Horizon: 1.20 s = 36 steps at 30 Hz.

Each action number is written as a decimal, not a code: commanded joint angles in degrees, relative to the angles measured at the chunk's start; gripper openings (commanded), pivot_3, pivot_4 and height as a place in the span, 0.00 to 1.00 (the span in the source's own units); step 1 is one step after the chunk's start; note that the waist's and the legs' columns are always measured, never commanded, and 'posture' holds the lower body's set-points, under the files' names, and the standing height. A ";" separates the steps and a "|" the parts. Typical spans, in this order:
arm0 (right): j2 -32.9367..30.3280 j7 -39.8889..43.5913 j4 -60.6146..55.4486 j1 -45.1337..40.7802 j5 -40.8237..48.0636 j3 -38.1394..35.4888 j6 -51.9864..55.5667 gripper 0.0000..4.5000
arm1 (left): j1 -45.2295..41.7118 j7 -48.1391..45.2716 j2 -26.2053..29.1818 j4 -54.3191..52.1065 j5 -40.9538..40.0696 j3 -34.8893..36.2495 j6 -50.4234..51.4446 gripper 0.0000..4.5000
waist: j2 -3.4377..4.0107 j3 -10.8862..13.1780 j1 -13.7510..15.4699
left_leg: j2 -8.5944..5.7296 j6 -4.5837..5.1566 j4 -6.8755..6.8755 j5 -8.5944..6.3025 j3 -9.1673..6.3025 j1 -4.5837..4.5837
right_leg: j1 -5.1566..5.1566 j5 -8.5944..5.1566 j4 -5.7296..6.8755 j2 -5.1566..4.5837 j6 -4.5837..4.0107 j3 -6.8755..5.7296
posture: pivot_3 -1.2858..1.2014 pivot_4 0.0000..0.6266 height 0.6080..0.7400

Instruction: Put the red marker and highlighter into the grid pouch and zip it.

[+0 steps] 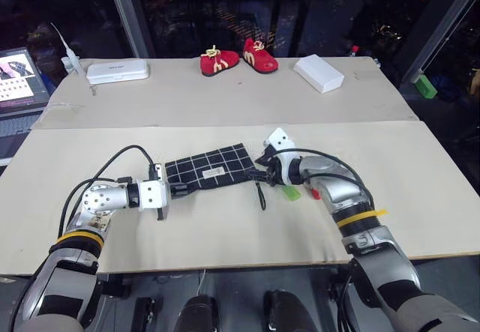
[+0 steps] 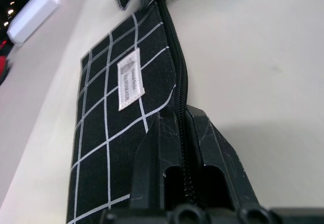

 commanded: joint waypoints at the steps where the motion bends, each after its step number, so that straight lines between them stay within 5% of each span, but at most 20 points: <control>1: -4.10 2.94 -11.11 -5.26 8.98 -6.88 8.39 0.85 | 1.73 2.83 -0.55 -8.84 -4.86 4.42 11.13 0.00 | 0.01 0.00 0.00 | 0.00 0.00 0.02 0.01 -0.02 -0.17 | -0.18 0.01 0.04 0.00 0.02 0.02 | 0.52 0.24 1.00; 6: -9.42 1.04 -15.54 0.02 7.37 -4.43 9.68 0.85 | 4.84 7.02 -1.80 -19.37 -5.98 6.92 23.30 0.00 | -0.03 -0.03 0.18 | 0.02 0.03 0.03 -0.01 -0.24 -0.35 | -0.19 0.03 0.05 0.04 0.04 -0.18 | 0.52 0.24 1.00; 11: -7.73 -4.42 -14.84 4.10 4.13 -0.92 8.12 0.85 | 6.64 9.17 -2.56 -25.28 -4.70 7.38 28.90 0.00 | -0.03 -0.02 -0.03 | -0.09 0.02 0.05 0.00 -0.10 -0.41 | -0.29 0.03 -0.07 -0.01 0.05 -0.02 | 0.52 0.24 1.00; 32: 0.64 -9.12 7.74 -4.33 -2.14 1.93 -4.92 0.85 | 9.48 11.95 -4.28 -31.30 -4.38 8.73 33.44 0.00 | -0.03 -0.01 -0.06 | -0.05 -0.03 0.05 0.03 -0.06 -0.33 | -0.28 0.05 -0.03 0.05 0.06 0.03 | 0.52 0.24 1.00; 36: 1.16 -8.76 9.50 -4.93 -2.70 1.88 -6.83 0.62 | 10.31 12.23 -4.67 -32.01 -4.22 8.86 33.53 0.00 | -0.02 -0.01 -0.09 | -0.03 -0.03 0.05 0.04 -0.05 -0.31 | -0.28 0.05 -0.01 0.06 0.05 0.03 | 0.52 0.24 1.00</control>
